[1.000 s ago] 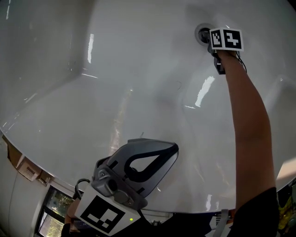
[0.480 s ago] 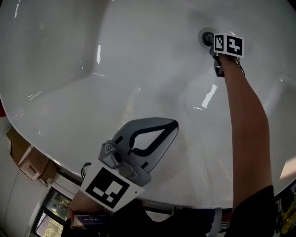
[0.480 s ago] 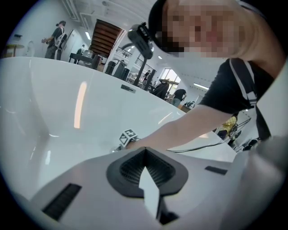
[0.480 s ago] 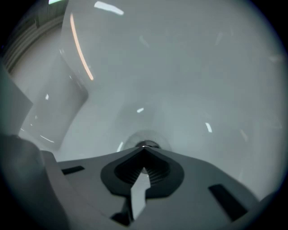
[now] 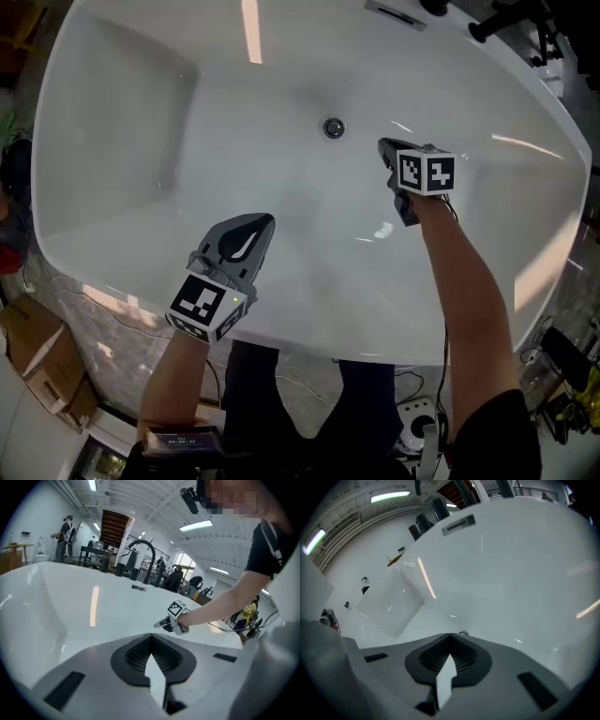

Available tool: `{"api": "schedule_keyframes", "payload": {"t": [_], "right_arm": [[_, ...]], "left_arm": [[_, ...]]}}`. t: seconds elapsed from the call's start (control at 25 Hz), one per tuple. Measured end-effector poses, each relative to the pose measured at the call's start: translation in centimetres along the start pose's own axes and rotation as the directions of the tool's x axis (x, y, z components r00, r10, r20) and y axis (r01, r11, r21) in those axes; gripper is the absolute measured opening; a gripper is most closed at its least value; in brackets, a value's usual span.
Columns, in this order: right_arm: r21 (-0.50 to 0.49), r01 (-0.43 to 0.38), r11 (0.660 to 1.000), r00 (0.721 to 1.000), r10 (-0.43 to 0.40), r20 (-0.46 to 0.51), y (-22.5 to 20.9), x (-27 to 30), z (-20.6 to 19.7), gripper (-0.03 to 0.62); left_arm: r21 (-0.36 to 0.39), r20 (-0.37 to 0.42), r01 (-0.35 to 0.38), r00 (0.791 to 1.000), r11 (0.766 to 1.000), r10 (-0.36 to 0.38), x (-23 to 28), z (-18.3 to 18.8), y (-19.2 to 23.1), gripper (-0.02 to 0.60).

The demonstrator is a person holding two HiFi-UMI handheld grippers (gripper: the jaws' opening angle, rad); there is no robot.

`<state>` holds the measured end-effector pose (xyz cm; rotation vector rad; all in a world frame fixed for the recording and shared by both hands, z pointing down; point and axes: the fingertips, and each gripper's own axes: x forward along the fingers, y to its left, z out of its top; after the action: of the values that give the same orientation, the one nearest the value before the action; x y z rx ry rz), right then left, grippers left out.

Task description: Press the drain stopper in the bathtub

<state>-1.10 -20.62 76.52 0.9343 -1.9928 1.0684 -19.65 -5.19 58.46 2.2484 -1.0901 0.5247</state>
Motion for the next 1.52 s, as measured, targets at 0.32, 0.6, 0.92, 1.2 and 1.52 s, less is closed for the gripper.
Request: {"api": "schedule_keyframes", "payload": {"t": [0.32, 0.6, 0.92, 1.2, 1.52], "right_arm": [[0.009, -0.079, 0.997, 0.985, 0.077, 0.154, 5.4, -12.7, 2.6, 0.015], [-0.061, -0.128, 0.990, 0.957, 0.140, 0.253, 10.5, -24.9, 4.3, 0.015], [-0.065, -0.142, 0.988, 0.887, 0.156, 0.434, 14.8, -36.7, 6.5, 0.015], [-0.072, -0.181, 0.981, 0.771, 0.187, 0.608, 18.6, -44.8, 8.1, 0.015], [-0.104, -0.178, 0.978, 0.702, 0.201, 0.683, 22.2, -49.8, 7.5, 0.015]], "left_arm": [[-0.035, 0.082, 0.055, 0.995, 0.998, -0.052, -3.4, 7.3, -3.8, 0.008], [-0.055, 0.114, 0.105, 0.989, 0.993, -0.098, -6.4, 12.2, -8.3, 0.008], [-0.005, 0.176, 0.145, 0.974, 0.989, -0.142, -10.2, 19.3, -12.3, 0.008], [0.048, 0.202, 0.159, 0.965, 0.986, -0.165, -13.0, 22.6, -15.4, 0.008], [0.097, 0.235, 0.193, 0.949, 0.976, -0.210, -15.7, 24.5, -18.5, 0.008]]}}
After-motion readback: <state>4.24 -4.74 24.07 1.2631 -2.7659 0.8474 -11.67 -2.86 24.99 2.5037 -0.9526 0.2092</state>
